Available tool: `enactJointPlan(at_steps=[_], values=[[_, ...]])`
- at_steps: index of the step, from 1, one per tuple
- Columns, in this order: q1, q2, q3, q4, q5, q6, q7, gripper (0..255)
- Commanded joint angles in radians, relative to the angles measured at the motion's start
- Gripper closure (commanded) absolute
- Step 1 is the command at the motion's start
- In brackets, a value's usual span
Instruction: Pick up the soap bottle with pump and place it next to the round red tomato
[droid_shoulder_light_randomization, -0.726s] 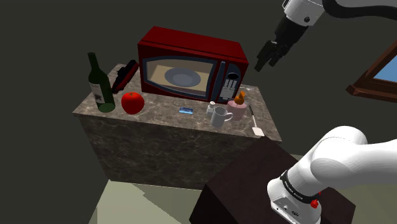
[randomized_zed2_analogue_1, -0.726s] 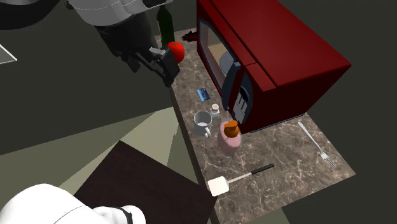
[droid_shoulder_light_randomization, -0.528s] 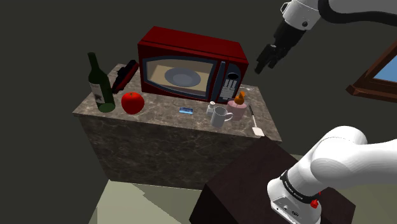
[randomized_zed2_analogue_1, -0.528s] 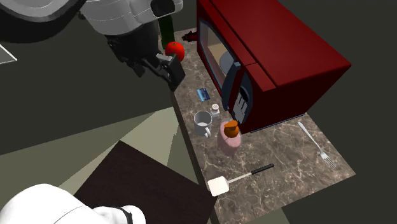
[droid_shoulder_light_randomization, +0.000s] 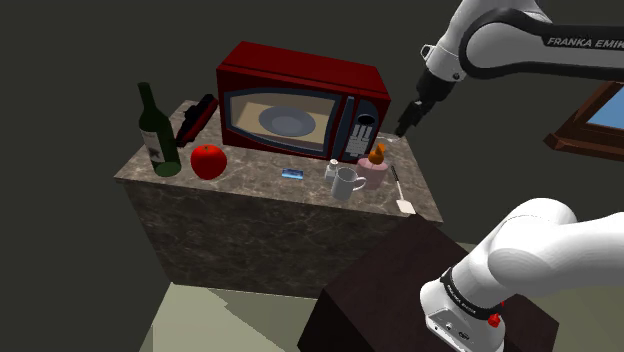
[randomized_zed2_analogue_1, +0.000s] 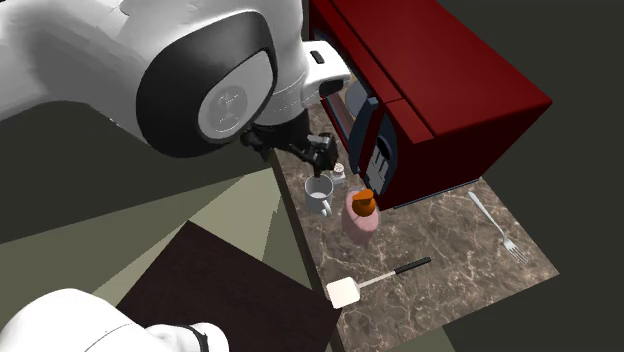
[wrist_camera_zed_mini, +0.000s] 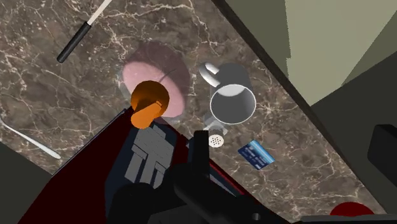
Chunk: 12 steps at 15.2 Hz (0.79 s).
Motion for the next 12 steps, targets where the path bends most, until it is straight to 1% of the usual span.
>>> enactJointPlan(at_steps=[1,7,12], values=[[-0.002,0.033,-0.038,-0.028,-0.022,0.054,-0.061,0],[0.0,0.193,-0.155,-0.061,-0.072,0.224,-0.238,0],[0.016,0.371,-0.251,-0.045,-0.079,0.368,-0.397,0]])
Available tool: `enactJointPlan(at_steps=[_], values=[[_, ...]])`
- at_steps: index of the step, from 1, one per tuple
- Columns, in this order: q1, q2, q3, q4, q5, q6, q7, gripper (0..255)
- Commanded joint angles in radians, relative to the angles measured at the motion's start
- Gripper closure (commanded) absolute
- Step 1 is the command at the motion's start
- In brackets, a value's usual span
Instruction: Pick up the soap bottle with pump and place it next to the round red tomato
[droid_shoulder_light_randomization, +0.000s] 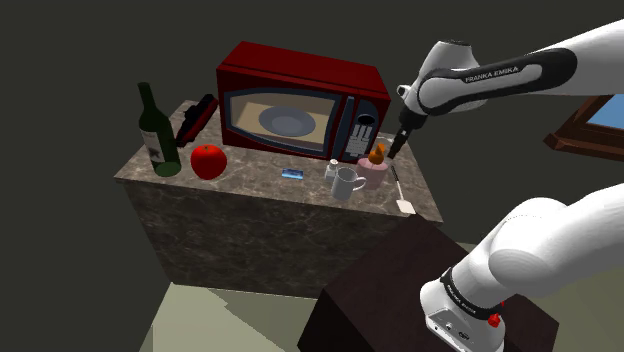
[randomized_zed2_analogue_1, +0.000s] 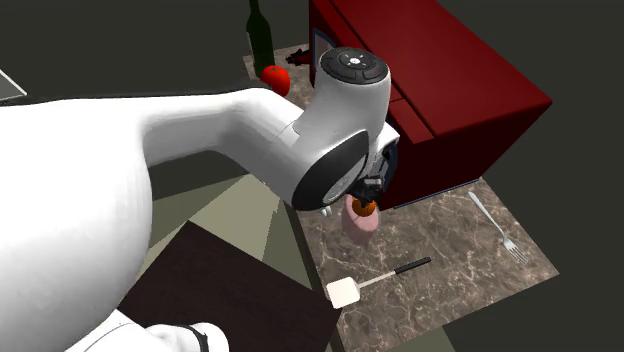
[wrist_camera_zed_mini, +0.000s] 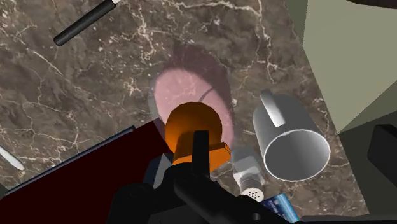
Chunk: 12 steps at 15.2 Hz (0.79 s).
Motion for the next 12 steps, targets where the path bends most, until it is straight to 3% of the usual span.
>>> enactJointPlan(at_steps=[1,5,8,12], values=[[0.005,0.074,-0.044,0.012,0.003,0.057,-0.078,0],[0.031,0.247,-0.113,0.057,0.057,0.163,-0.232,0],[0.043,0.387,-0.146,0.106,0.139,0.231,-0.37,0],[0.039,0.439,-0.141,0.104,0.181,0.278,-0.404,0]])
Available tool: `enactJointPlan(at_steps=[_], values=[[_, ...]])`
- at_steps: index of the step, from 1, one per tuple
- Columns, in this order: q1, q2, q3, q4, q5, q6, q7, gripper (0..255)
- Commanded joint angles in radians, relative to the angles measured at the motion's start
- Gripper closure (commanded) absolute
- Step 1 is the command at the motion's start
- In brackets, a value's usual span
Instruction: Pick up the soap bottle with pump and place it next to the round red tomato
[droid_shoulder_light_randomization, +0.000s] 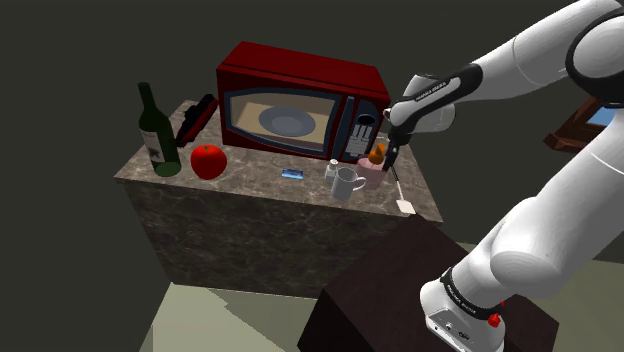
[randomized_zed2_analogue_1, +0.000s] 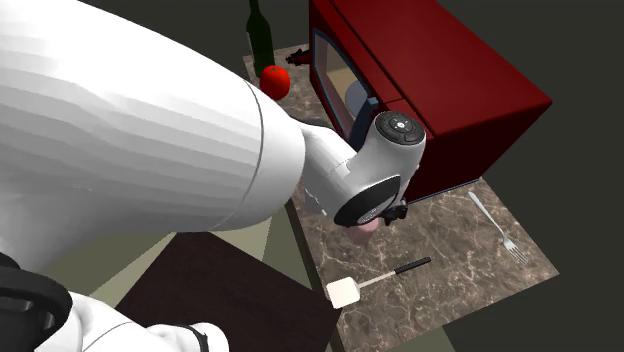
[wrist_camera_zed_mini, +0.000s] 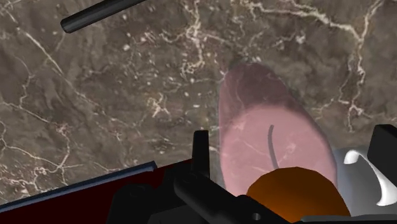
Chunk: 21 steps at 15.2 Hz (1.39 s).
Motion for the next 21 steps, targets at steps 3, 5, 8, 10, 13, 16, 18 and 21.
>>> enactJointPlan(at_steps=[3,5,8,10,13,16,18,21], values=[[-0.004,0.063,0.006,-0.003,0.056,0.059,-0.044,0],[-0.007,0.087,0.011,-0.005,0.078,0.08,-0.06,0],[-0.007,0.087,0.011,-0.005,0.078,0.08,-0.06,0],[-0.007,0.087,0.011,-0.005,0.078,0.08,-0.06,0],[-0.007,0.087,0.011,-0.005,0.078,0.08,-0.06,255],[-0.007,0.086,0.011,-0.005,0.078,0.08,-0.06,255],[-0.007,0.086,0.011,-0.005,0.078,0.08,-0.06,255],[-0.007,0.086,0.011,-0.005,0.077,0.08,-0.059,255]])
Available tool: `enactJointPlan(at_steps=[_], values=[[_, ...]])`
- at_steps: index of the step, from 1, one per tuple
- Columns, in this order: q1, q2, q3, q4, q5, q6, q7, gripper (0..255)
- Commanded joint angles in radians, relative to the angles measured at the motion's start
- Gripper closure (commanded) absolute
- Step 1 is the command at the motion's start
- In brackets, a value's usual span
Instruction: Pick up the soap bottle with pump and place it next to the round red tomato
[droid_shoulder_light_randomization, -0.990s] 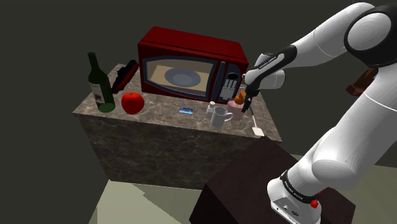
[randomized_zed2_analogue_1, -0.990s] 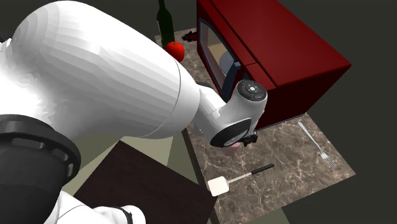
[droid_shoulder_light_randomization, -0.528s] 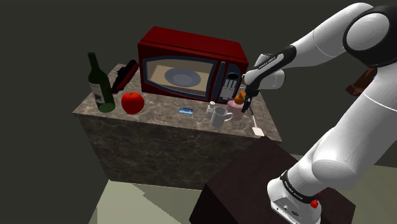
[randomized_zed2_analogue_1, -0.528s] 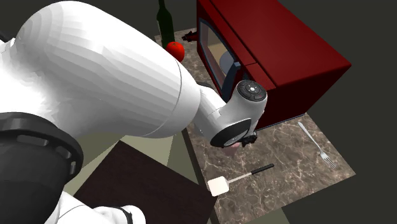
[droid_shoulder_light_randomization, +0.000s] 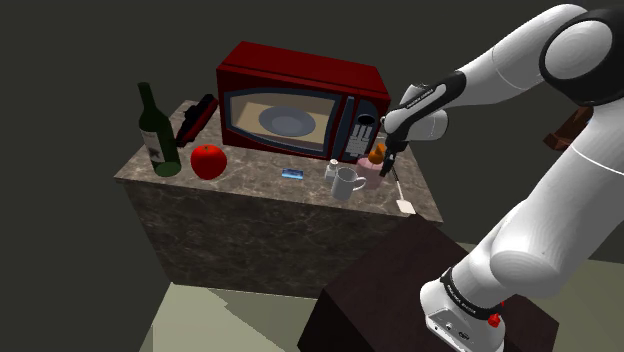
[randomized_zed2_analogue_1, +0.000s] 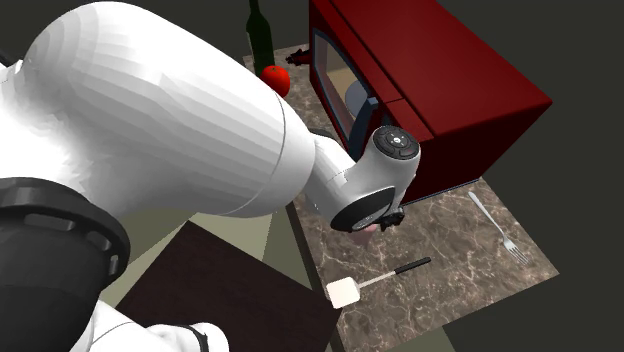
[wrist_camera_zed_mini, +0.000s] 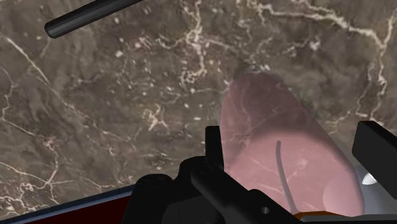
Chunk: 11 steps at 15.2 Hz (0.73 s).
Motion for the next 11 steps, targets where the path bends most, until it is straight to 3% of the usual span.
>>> enactJointPlan(at_steps=[1,11], values=[[0.001,0.002,0.001,0.0,0.001,0.001,0.0,255],[0.007,-0.134,-0.016,0.024,-0.115,-0.141,0.081,255]])
